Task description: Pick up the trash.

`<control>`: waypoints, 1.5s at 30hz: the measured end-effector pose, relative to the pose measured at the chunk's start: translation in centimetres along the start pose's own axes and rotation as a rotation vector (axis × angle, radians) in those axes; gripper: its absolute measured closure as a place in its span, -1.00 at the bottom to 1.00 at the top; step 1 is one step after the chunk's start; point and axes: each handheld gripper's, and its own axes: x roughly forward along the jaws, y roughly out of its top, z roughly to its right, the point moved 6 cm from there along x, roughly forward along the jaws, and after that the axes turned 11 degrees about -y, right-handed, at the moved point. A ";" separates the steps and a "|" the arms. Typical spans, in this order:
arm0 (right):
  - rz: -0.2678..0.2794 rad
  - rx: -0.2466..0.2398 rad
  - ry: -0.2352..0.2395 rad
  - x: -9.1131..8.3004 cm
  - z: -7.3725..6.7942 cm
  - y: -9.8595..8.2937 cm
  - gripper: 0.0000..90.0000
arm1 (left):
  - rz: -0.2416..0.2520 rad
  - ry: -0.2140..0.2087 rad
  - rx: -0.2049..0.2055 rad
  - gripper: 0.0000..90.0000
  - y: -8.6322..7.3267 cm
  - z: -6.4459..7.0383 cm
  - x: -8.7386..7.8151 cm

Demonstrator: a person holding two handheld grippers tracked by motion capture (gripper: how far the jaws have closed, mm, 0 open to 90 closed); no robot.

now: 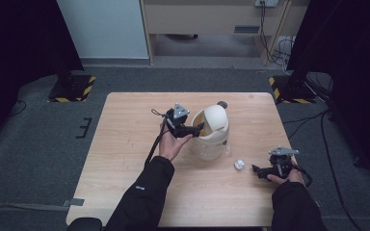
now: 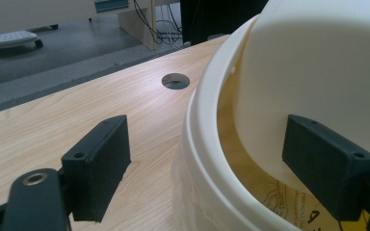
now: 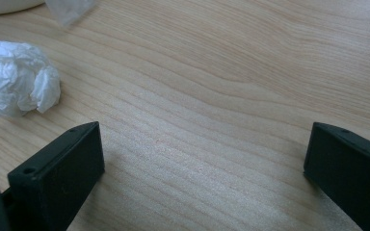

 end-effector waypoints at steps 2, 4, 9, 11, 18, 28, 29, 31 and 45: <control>0.001 -0.002 0.000 0.0 0.0 0.0 -0.99 | -0.003 -0.002 0.004 -0.63 0.0 0.0 0.2; 0.001 -0.002 0.000 0.0 0.0 0.0 -0.99 | -0.005 -0.005 0.004 -0.64 -0.1 0.1 0.4; 0.002 -0.002 0.000 0.0 0.0 0.0 -0.99 | -0.002 -0.012 0.021 -0.64 -0.2 0.3 0.8; 0.001 -0.002 0.001 0.0 0.0 0.0 -0.98 | 0.001 -0.013 0.027 -0.64 -0.1 0.5 0.7; 0.002 0.000 0.001 0.0 0.0 0.0 -0.99 | 0.041 -0.014 0.050 -0.63 0.7 0.7 -1.1; 0.002 -0.002 0.004 0.0 -0.1 0.0 -0.98 | 0.068 -0.019 0.071 -0.63 0.7 1.3 -5.0; 0.002 -0.002 0.004 0.0 -0.1 0.0 -0.99 | 0.069 -0.018 0.073 -0.63 0.6 1.4 -5.3; 0.002 -0.002 0.004 0.0 -0.1 0.0 -0.99 | 0.071 -0.022 0.072 -0.63 0.5 1.6 -5.9; 0.002 -0.006 0.008 0.0 -0.1 0.0 -0.98 | 0.070 -0.072 0.095 -0.64 -2.0 4.7 -7.9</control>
